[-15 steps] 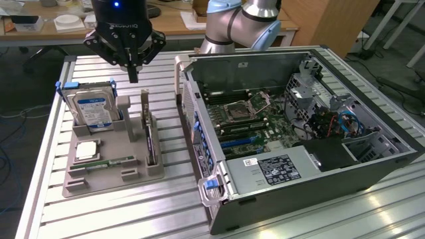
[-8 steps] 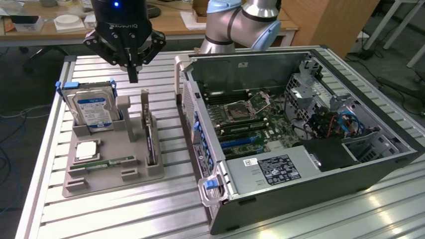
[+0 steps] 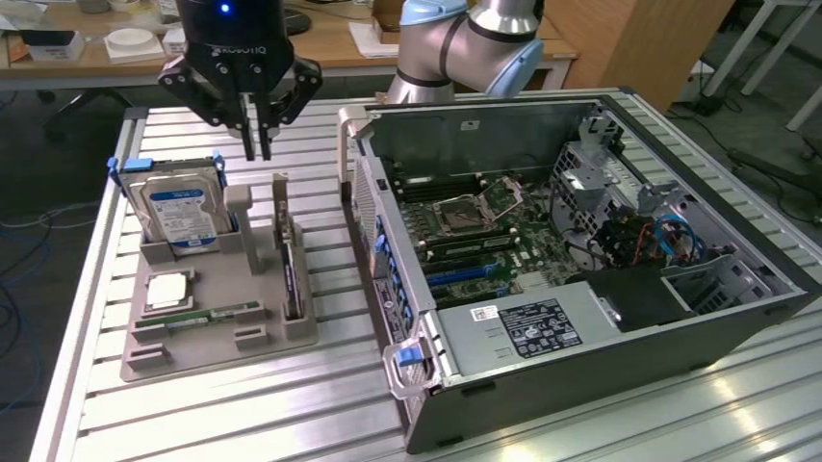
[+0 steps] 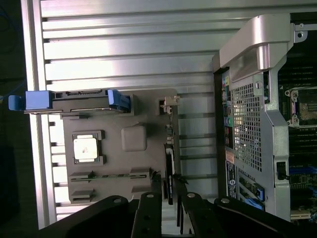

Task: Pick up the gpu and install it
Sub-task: 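Pick up the gpu and move the gpu toward the slot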

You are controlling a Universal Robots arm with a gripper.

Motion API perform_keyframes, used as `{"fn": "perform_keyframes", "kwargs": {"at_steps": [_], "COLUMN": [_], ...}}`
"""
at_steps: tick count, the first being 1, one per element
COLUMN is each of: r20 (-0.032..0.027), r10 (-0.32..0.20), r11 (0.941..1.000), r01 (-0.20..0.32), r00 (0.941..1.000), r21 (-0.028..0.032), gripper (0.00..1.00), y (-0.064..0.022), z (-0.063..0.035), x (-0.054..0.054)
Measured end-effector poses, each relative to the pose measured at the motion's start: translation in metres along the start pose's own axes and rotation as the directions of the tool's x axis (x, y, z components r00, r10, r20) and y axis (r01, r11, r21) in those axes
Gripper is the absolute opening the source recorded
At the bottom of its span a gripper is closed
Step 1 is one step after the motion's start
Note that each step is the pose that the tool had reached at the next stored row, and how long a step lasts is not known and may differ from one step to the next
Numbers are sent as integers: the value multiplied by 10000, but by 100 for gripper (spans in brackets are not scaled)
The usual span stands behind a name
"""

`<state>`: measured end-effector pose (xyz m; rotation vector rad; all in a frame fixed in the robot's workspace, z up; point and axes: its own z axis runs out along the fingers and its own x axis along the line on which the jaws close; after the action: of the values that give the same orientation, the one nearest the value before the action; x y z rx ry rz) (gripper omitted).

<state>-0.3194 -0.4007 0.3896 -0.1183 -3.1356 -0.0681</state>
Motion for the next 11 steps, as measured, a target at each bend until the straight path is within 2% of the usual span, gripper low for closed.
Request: {"fn": "perform_keyframes", "kwargs": {"at_steps": [2,4,5,7,10,11], "r20": [0,1,0,0,0,0], "r10": [1,0,0,1,1,-3], "r11": [10000,10000,10000,10000,10000,10000], "r01": [-1,0,0,-1,-1,3], "r00": [10000,10000,10000,10000,10000,10000], "r21": [0,0,0,0,0,0], "gripper": [23,35,35,47,53,59], "y": [0,0,0,0,-1,-8], "z": [0,0,0,0,0,0], "x": [0,0,0,0,0,0]}}
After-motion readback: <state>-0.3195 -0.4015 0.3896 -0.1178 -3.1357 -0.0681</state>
